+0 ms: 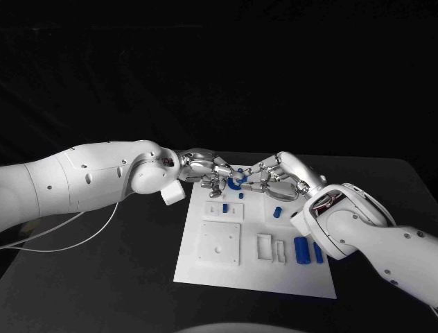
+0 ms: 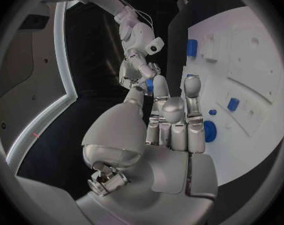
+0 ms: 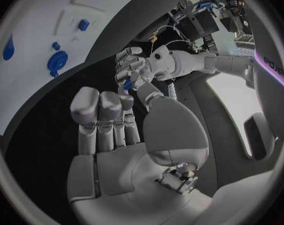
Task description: Assemble the parts on the task board
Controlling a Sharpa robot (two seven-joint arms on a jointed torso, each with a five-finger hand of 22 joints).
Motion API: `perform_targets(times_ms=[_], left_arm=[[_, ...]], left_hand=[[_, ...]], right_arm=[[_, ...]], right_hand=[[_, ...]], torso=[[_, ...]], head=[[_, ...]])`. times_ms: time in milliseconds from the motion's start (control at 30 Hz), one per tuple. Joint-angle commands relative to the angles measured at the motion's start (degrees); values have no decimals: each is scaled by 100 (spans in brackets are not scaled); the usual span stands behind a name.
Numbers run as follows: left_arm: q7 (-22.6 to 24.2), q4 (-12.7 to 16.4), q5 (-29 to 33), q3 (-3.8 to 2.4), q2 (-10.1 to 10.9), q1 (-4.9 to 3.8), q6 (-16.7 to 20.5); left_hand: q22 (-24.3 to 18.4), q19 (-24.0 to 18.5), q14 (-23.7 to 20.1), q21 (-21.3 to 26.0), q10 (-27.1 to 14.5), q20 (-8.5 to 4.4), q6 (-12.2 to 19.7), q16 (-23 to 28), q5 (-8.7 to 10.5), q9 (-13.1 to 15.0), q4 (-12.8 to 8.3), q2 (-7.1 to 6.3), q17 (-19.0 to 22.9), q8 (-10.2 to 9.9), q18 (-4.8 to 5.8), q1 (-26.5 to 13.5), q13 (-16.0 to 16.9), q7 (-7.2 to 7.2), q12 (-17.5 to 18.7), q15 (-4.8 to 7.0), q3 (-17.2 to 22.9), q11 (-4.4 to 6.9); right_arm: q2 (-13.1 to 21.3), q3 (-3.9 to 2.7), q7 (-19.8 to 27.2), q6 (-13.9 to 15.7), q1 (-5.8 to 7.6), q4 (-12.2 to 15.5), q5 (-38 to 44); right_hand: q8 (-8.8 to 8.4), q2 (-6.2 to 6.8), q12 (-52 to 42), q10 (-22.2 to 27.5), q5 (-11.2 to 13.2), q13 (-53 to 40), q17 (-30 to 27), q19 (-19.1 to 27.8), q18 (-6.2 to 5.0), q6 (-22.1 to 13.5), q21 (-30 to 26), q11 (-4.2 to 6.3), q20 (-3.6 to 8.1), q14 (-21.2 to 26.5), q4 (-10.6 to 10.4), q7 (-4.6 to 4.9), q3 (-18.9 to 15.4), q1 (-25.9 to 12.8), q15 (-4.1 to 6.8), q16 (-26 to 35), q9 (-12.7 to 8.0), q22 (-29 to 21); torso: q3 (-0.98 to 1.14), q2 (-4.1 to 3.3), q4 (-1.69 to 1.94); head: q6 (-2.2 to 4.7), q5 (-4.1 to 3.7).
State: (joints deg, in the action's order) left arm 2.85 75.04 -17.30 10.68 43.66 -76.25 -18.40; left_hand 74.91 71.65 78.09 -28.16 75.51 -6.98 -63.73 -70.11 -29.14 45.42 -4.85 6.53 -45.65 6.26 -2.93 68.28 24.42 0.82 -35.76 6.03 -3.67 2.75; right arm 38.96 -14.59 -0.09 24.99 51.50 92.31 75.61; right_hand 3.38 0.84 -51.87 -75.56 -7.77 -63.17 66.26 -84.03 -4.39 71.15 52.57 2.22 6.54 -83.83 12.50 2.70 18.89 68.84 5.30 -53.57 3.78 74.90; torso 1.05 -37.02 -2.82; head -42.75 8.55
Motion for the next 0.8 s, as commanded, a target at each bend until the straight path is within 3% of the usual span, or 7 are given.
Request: perform_targets(times_ms=[33,300,367,500,600,733,800], left_arm=[[129,21,171,-3,-19,1,-26],[161,45,294,-3,-23,1,-81],[186,50,357,-4,-19,1,-86],[228,59,403,-4,-7,1,-55],[254,73,419,-4,2,1,20],[263,99,407,-4,10,1,166],[240,110,379,-4,14,0,250]], left_hand=[[104,-43,-20,-18,-13,-17,52,26,-57,14,-79,76,5,-7,101,36,-10,-7,30,11,29,9],[107,-66,-35,-22,33,-15,89,15,-219,84,-290,179,-13,41,99,123,-57,17,89,9,256,-5],[111,-73,-35,-34,70,-16,108,1,-390,223,-373,213,-31,145,95,153,-83,26,123,9,371,-6],[113,-82,-27,-71,120,-14,219,-21,-519,562,-500,223,-64,348,79,73,-106,21,164,3,581,7],[109,-85,-12,-105,141,-14,258,-33,-570,721,-568,212,-84,425,68,-14,-101,18,172,10,717,7],[107,-81,12,-133,181,-19,256,-51,-680,823,-635,183,-118,472,58,-85,-102,12,186,13,827,19],[107,-75,21,-142,193,-22,253,-59,-725,843,-656,166,-136,481,57,-94,-100,10,186,19,847,25]], right_arm=[[-24,-3,56,-81,-2,-7,47],[-60,-3,54,-76,-2,-83,129],[-64,-3,50,-69,-2,-118,156],[-64,-3,50,-44,-2,-157,209],[-61,-2,58,-13,-2,-173,238],[-53,-2,66,37,-2,-182,269],[-48,-2,65,78,-2,-182,284]], right_hand=[[27,-67,14,2,-25,-4,6,-354,31,39,-19,28,31,4,14,-3,-18,7,40,27,18,647],[26,-80,11,2,-28,-10,9,-353,34,42,-15,28,32,4,29,-3,-23,5,41,33,18,649],[26,-75,14,2,-25,-9,12,-354,35,43,-20,28,31,3,36,-3,-24,5,40,30,18,648],[25,-1,39,13,-154,8,6,-353,32,32,-36,26,32,3,32,-4,-92,-26,39,43,14,644],[21,95,96,49,-401,44,-14,-349,25,-25,-61,15,29,12,5,11,-263,-74,32,77,6,638],[21,240,269,205,-625,165,-56,-320,-18,-369,-208,-55,-9,62,-103,109,-708,-152,-13,159,-3,606],[36,271,396,358,-558,274,-97,-283,-53,-719,-386,-141,-66,144,-176,225,-1056,-118,-77,241,2,570]], torso=[[1,0,0],[1,1,-7],[2,0,0],[0,1,-3],[2,1,-7],[1,2,-7],[3,4,-8]], head=[[3,-6],[0,4],[1,-4],[1,-6],[5,-4],[5,-9],[8,-10]])
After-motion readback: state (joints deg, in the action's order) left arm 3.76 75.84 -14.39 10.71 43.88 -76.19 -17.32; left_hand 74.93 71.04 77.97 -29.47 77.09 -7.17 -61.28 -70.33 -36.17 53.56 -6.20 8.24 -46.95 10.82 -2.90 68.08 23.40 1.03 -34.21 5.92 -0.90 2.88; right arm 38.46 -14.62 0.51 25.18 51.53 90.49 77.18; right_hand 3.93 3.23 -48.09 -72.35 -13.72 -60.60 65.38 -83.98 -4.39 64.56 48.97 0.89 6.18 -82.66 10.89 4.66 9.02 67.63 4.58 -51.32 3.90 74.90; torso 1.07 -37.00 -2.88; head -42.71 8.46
